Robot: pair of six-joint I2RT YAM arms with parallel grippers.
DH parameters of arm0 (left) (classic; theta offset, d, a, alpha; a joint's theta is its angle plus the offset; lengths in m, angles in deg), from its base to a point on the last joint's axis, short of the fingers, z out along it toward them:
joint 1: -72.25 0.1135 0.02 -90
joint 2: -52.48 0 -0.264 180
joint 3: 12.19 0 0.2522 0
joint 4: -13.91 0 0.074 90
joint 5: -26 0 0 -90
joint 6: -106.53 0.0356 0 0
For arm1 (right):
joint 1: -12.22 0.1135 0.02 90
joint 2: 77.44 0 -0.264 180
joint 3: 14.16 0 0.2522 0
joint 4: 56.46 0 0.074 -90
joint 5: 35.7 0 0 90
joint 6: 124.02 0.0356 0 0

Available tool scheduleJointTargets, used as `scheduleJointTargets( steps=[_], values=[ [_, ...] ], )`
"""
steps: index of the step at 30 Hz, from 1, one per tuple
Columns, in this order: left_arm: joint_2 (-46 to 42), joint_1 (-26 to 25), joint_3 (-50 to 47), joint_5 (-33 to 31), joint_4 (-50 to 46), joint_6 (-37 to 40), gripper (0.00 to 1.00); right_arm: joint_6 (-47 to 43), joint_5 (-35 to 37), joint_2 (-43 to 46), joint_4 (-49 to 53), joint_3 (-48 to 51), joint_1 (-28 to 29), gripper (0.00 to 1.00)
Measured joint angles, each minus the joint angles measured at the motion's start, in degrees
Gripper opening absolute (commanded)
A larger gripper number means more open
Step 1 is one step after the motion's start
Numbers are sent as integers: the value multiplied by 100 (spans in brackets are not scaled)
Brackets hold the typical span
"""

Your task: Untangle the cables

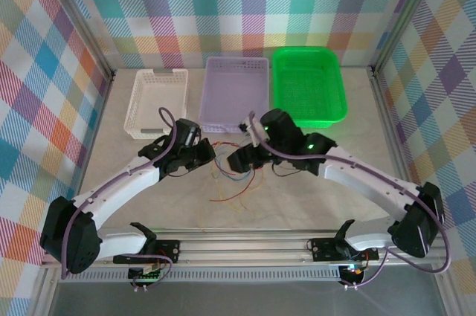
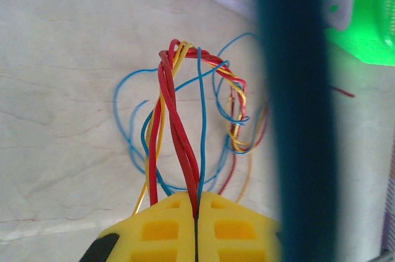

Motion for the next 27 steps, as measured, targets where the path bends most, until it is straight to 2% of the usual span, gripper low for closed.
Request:
scheduleJointTargets(
  steps=[5,11,19,27],
  values=[
    [-72,-59,195,-26,-7,-136,0,192,50,-391,-1172,708,245,65],
    [-184,-61,289,-133,-11,-317,0,271,275,-455,-2236,1443,555,62],
    [-181,-61,597,-133,0,-457,0,251,841,-1340,-3136,1480,1196,59],
    [-197,-61,616,-136,-2,-581,0,330,1703,-1840,-3554,1478,1263,54]
  ],
)
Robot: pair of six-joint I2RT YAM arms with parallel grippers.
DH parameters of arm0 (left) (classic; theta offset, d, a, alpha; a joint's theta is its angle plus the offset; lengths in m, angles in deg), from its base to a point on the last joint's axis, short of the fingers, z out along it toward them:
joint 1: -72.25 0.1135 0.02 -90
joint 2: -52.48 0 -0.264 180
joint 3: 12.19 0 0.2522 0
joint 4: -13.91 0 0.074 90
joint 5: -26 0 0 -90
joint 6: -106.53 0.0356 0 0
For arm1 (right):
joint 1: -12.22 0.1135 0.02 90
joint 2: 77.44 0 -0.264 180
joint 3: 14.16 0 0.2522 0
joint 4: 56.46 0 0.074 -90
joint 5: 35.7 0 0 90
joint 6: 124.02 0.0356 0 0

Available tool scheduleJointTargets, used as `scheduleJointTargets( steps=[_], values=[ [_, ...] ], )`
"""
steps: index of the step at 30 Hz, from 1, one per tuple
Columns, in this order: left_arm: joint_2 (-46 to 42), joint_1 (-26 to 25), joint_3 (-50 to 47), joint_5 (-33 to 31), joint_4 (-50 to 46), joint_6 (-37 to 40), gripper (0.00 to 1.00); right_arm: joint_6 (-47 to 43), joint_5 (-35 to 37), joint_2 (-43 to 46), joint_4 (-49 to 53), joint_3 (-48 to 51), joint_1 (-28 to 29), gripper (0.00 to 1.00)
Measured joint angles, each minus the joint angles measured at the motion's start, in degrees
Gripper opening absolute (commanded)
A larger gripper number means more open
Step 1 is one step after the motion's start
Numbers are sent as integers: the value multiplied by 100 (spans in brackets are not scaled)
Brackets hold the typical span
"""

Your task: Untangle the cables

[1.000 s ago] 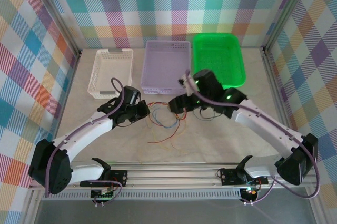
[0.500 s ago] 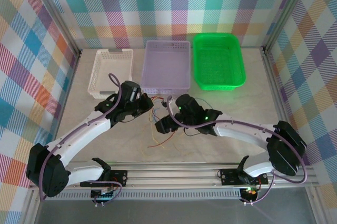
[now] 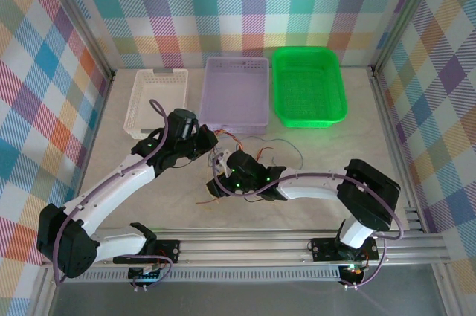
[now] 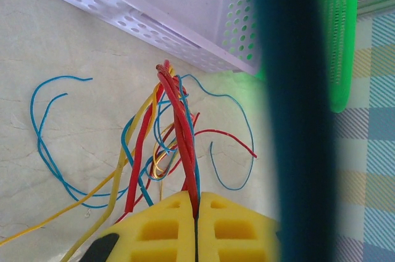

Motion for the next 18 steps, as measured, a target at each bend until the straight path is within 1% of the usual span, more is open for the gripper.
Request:
scheduleJointTargets(
  steps=[2,8,14,18],
  values=[
    [-37,0,0,2,0,-11,0,68,138,-153,-197,0,9,54],
    [-140,-2,2,0,0,-111,0,249,479,-476,-579,-44,74,43],
    [-291,-7,2,-59,-2,-170,0,426,675,-562,-966,-52,133,45],
    [-334,-7,2,-109,-4,-173,0,509,732,-496,-1443,92,254,47]
  ],
)
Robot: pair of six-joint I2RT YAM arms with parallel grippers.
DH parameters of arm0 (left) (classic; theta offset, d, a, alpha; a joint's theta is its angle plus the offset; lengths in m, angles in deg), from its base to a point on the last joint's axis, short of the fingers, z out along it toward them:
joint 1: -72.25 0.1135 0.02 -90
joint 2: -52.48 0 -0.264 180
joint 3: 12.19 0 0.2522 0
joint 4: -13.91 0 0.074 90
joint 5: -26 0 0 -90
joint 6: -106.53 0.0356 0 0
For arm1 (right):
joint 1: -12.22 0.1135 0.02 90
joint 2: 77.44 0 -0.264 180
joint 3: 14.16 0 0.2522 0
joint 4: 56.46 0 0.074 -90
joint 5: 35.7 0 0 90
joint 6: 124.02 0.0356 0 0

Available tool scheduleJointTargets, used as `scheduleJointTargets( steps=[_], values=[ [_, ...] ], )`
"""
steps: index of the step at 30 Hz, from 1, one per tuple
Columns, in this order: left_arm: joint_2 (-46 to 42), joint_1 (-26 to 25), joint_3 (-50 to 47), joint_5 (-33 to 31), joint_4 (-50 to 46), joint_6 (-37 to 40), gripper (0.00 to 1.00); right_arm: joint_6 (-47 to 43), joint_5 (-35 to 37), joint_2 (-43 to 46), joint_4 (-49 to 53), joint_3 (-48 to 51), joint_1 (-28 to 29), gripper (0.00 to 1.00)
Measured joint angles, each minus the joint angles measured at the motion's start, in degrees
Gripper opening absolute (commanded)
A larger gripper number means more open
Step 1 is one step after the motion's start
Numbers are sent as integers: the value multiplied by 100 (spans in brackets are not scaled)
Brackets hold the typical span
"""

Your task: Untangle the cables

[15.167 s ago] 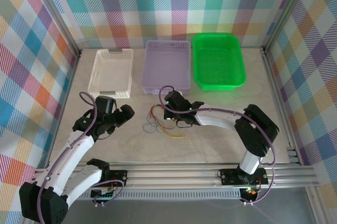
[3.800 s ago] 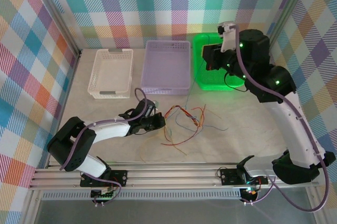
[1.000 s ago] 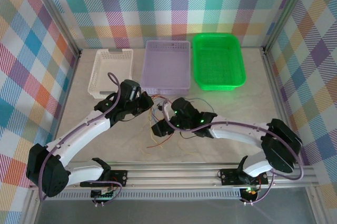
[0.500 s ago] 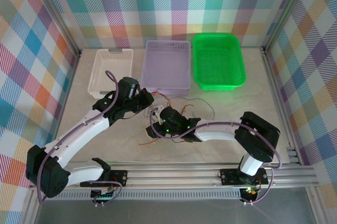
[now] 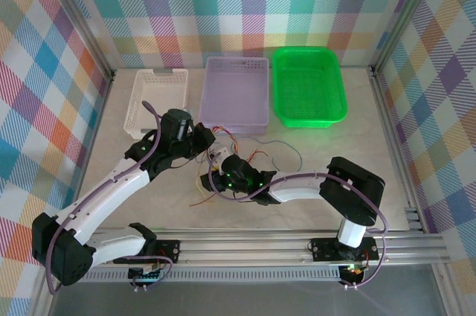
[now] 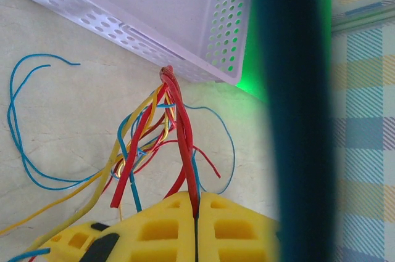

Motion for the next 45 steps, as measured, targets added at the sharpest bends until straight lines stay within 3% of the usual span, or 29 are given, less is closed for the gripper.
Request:
scheduleJointTargets(
  steps=[10,19,22,25,26,31,40,42,45],
  values=[
    [-2,0,0,-35,-2,-46,0,111,2,352,-337,212,50,50],
    [-15,-26,0,-90,4,-133,0,131,149,-201,-278,-354,87,50],
    [-57,-20,0,-238,4,-129,0,164,210,-308,-262,-496,87,35],
    [-118,-26,0,-267,-4,-133,0,205,315,-341,-197,-538,87,4],
    [-140,-35,0,-234,-11,-133,0,192,354,-341,-142,-542,87,0],
    [-271,-37,83,-234,-267,-87,0,323,776,-315,317,-514,87,0],
    [-595,13,223,-319,-647,116,0,608,1058,811,455,898,-179,0],
    [-577,15,223,-289,-636,109,0,590,813,837,372,892,-236,13],
    [-501,17,225,-219,-601,52,0,579,378,767,232,713,-166,43]
  ],
)
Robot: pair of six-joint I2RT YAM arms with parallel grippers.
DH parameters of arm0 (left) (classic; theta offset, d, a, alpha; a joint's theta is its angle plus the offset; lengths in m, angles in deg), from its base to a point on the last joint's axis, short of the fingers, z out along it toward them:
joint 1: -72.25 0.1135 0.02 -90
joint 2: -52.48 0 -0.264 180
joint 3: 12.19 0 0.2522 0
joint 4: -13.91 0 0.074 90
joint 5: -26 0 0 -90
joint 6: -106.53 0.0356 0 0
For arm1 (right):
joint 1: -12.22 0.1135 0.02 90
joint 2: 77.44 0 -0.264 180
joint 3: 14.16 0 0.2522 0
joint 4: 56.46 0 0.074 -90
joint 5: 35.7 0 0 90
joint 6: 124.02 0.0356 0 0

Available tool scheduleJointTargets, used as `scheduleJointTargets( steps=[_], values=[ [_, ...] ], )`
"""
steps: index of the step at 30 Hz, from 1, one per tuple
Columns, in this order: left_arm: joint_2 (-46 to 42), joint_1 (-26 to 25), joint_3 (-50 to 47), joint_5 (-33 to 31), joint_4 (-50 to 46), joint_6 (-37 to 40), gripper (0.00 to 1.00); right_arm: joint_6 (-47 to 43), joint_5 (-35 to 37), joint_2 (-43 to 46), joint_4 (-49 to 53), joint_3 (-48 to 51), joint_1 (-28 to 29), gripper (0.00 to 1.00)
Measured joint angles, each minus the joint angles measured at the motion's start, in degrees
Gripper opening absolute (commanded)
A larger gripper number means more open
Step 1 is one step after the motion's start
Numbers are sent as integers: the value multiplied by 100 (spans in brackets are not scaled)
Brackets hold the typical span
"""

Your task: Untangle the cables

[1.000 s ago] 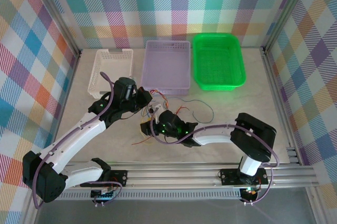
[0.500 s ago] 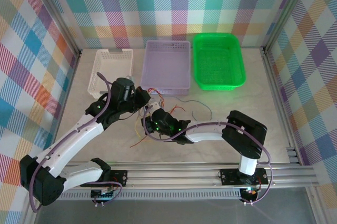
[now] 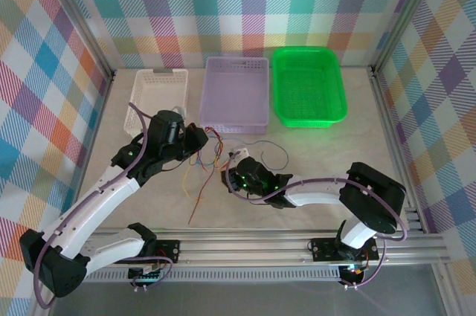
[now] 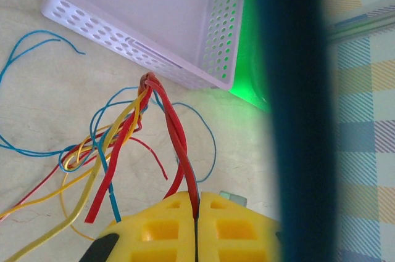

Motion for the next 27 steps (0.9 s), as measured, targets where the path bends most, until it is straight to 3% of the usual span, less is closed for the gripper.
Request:
scheduleJointTargets(
  steps=[2,5,13,27],
  values=[
    [85,0,4,63,20,-37,0,9,-271,-133,-219,-173,105,55],
    [168,0,4,98,22,-79,0,92,-522,-439,-485,-474,260,63],
    [179,0,4,96,66,-181,0,354,-697,-1292,-1246,-1005,577,69],
    [179,-55,4,70,164,-205,0,610,490,-2184,-2505,-1333,885,70]
  ],
)
